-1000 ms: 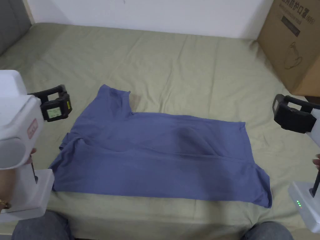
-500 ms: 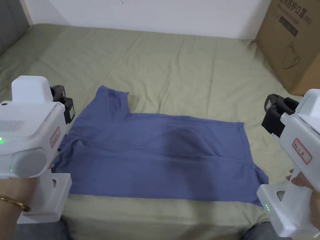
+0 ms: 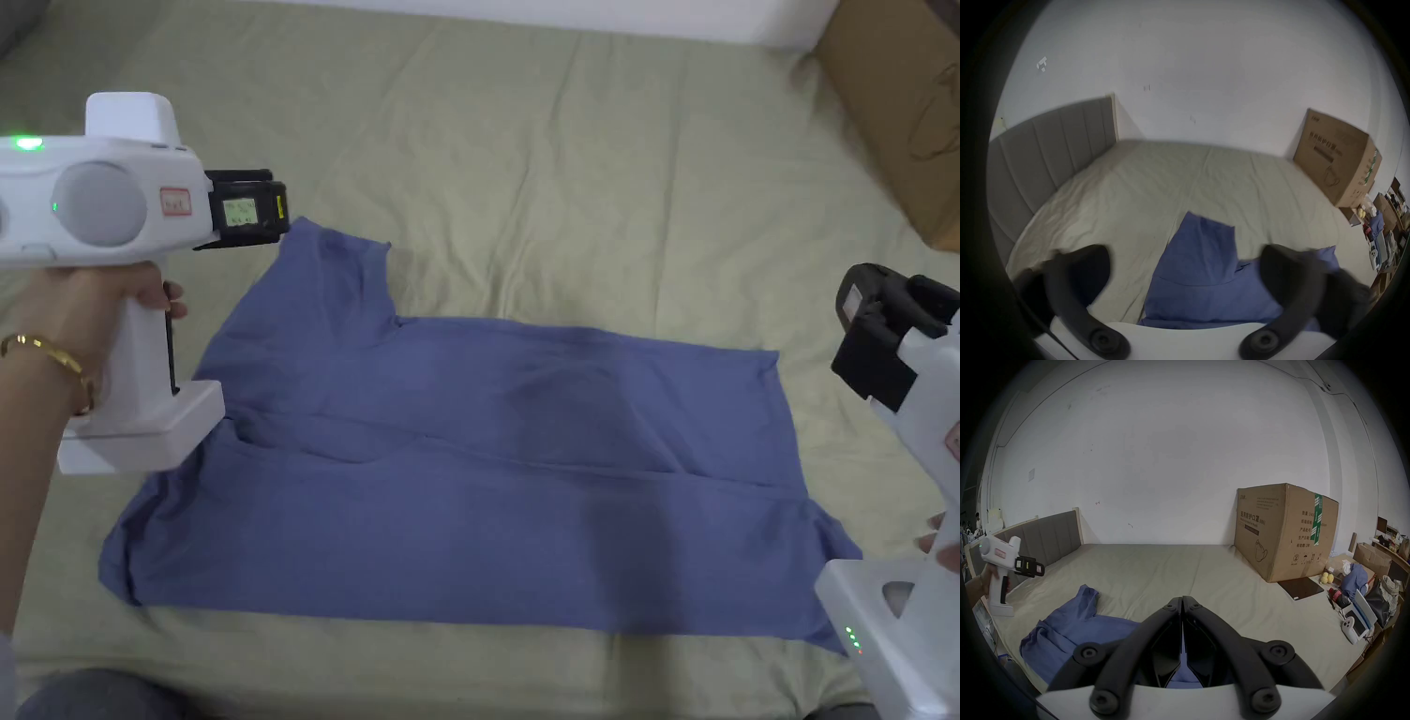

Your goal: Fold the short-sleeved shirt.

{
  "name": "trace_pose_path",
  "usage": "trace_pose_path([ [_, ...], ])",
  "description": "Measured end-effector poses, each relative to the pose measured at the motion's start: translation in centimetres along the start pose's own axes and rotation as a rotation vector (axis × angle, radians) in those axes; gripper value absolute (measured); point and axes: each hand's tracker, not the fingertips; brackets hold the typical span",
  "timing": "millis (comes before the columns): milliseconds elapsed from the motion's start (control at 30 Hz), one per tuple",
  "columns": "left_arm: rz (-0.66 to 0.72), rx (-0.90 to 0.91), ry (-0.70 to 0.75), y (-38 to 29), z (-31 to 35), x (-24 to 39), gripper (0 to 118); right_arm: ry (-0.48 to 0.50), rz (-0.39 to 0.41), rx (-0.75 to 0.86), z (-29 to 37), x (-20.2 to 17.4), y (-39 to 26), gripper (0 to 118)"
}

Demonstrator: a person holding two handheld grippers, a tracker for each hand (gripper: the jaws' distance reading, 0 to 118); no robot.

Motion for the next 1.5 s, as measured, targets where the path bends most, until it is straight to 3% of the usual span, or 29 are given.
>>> trace_pose_path([
  [233, -0.064, -0.298, 0.085, 0.2, -12.0, -0.9, 117, -0.014, 0.004, -0.078, -4.6, 0.1, -1.1, 0],
  [400, -0.004, -0.420, 0.089, -0.9, -17.4, -1.9, 113, -0.026, -0.012, -0.134, -7.0, 0.2, -2.4, 0],
  [467, -0.038, -0.425, 0.100, -1.4, -18.8, -1.9, 98, -0.033, -0.008, -0.151, -7.6, 0.5, -3.2, 0],
  [500, -0.061, -0.422, 0.113, -1.6, -19.3, -1.9, 80, -0.033, -0.003, -0.161, -7.9, 0.5, -3.4, 0],
  [533, -0.067, -0.423, 0.130, -1.9, -19.7, -1.8, 40, -0.034, 0.001, -0.173, -8.1, 0.5, -3.7, 0],
  [567, -0.063, -0.442, 0.133, -2.0, -20.1, -1.8, 14, -0.035, 0.002, -0.181, -8.2, 0.5, -3.9, 0],
  [633, -0.025, -0.446, 0.097, -2.6, -20.1, -2.0, 0, -0.035, -0.001, -0.194, -8.6, 0.6, -4.2, 0],
  [967, 0.017, -0.273, 0.007, -2.0, -18.2, -1.8, 0, -0.022, -0.024, -0.242, -11.5, 3.3, -2.2, 0],
  [1067, 0.006, -0.218, -0.010, -1.6, -16.4, -1.7, 0, -0.037, -0.080, -0.338, -15.0, 5.8, -0.7, 1],
  [1100, 0.004, -0.200, -0.020, -1.6, -16.6, -1.5, 0, -0.050, -0.099, -0.354, -16.2, 6.2, -0.4, 4],
  [1133, 0.004, -0.191, -0.025, -1.6, -16.5, -1.6, 0, -0.054, -0.102, -0.388, -17.6, 6.8, -0.1, 26],
  [1233, 0.017, -0.167, -0.043, -1.4, -15.6, -1.5, 0, -0.028, -0.090, -0.572, -22.9, 9.3, -0.7, 111],
  [1267, 0.019, -0.164, -0.046, -1.4, -15.4, -1.6, 0, -0.042, -0.092, -0.646, -24.7, 10.1, -1.3, 117],
  [1500, 0.075, -0.170, -0.053, -1.8, -13.2, -0.7, 0, -0.166, -0.114, -0.811, -30.0, 10.6, -6.8, 114],
])
